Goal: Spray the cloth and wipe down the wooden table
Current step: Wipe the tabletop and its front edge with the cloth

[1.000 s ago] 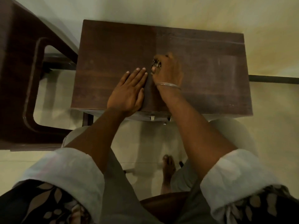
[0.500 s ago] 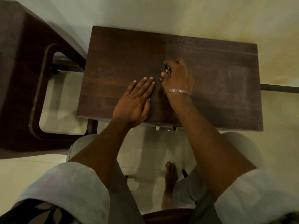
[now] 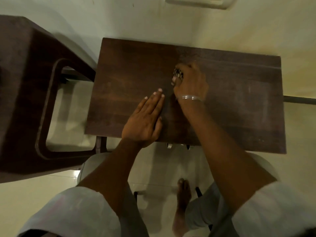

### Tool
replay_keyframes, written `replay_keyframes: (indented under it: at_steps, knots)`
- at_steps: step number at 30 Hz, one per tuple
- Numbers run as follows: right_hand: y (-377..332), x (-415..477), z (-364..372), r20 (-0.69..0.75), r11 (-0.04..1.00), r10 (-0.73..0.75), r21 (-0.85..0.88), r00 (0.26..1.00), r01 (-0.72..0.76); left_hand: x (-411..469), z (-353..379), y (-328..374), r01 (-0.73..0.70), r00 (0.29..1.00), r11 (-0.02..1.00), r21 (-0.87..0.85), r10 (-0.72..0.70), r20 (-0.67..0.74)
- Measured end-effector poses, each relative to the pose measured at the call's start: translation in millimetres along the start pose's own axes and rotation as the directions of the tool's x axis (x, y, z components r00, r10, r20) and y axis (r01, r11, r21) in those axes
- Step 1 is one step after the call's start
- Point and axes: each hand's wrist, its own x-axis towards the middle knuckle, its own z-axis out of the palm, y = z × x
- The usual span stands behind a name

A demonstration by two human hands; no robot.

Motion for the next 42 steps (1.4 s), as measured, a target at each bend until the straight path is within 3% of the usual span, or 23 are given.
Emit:
replay_keyframes:
  at_steps: [4, 10, 17, 23, 30, 37, 42]
  knots:
    - [5, -24, 6, -0.049, 0.999, 0.004, -0.038, 0.999, -0.006, -1, -2, 2, 0.056, 0.998, 0.998, 0.002, -0.056, -0.011]
    - [-5, 41, 11, -0.047, 0.999, -0.009, 0.039, 0.999, 0.011, 0, 1, 0, 0.049, 0.999, 0.999, -0.002, -0.049, 0.007]
    - [8, 15, 15, -0.096, 0.999, -0.047, -0.028, 0.994, 0.044, 1, 4, -1, 0.049, 0.999, 0.999, -0.021, -0.05, -0.015]
    - [-1, 85, 18, -0.067, 0.988, -0.149, -0.053, 0.987, 0.146, 0, 5, 1, 0.061, 0.998, 0.998, -0.009, -0.061, -0.009]
    - [16, 37, 18, -0.091, 0.983, -0.184, 0.003, 0.979, 0.185, 1, 8, 0, 0.069, 0.998, 0.998, 0.003, -0.069, 0.01]
    - [9, 86, 14, -0.044, 0.99, -0.135, -0.037, 0.99, 0.133, 3, 9, 2, 0.069, 0.998, 0.998, -0.004, -0.069, 0.01]
    - [22, 41, 13, -0.06, 0.992, -0.124, -0.037, 0.99, 0.122, 2, 9, 1, 0.074, 0.997, 0.997, 0.003, -0.074, 0.018]
